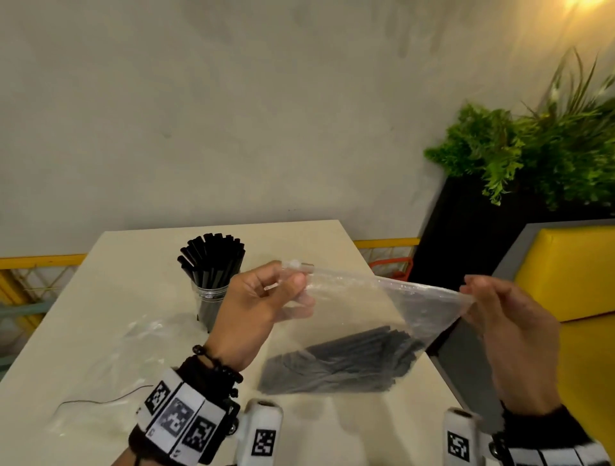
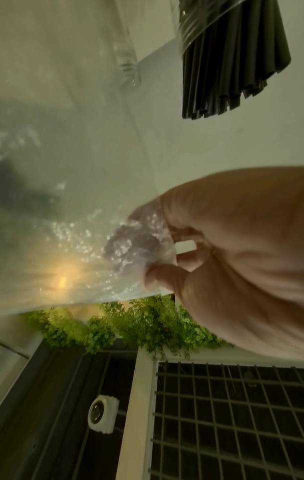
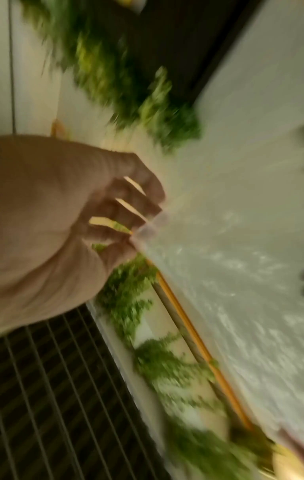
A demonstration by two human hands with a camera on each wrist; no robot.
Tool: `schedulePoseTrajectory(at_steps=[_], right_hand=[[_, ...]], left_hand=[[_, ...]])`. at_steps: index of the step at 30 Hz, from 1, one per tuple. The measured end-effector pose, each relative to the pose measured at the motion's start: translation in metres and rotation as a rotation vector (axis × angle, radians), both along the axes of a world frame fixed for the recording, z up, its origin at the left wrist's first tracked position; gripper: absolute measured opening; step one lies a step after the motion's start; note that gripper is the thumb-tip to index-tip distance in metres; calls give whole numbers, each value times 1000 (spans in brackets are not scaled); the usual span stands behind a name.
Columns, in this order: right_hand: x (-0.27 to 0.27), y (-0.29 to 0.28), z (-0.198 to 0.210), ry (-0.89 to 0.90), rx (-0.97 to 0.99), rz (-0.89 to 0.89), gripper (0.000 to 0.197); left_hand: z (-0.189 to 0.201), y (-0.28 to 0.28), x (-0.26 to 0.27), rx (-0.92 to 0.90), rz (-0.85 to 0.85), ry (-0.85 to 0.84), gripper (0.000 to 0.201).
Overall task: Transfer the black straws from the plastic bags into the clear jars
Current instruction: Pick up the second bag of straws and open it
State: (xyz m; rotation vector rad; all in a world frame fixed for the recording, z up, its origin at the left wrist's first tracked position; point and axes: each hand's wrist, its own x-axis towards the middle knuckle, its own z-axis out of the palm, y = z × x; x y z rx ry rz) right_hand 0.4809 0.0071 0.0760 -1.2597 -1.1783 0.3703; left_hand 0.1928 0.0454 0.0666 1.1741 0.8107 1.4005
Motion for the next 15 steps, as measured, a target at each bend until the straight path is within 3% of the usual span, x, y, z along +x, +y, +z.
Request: schedulePoseTrajectory(at_steps=[2, 5, 8, 15], right_hand=[[-11, -2, 19, -349, 131, -146, 9], [-44, -7, 44, -657, 207, -41, 9], [-83, -4, 53, -749, 159, 191, 12], [-99, 9, 46, -830, 150, 262, 9]], left_hand=[[1, -3, 7, 15, 79, 5, 19], [6, -9, 19, 55, 112, 56, 20], [11, -16, 26, 90, 92, 92, 22], [13, -25, 29, 122, 78, 116, 12]])
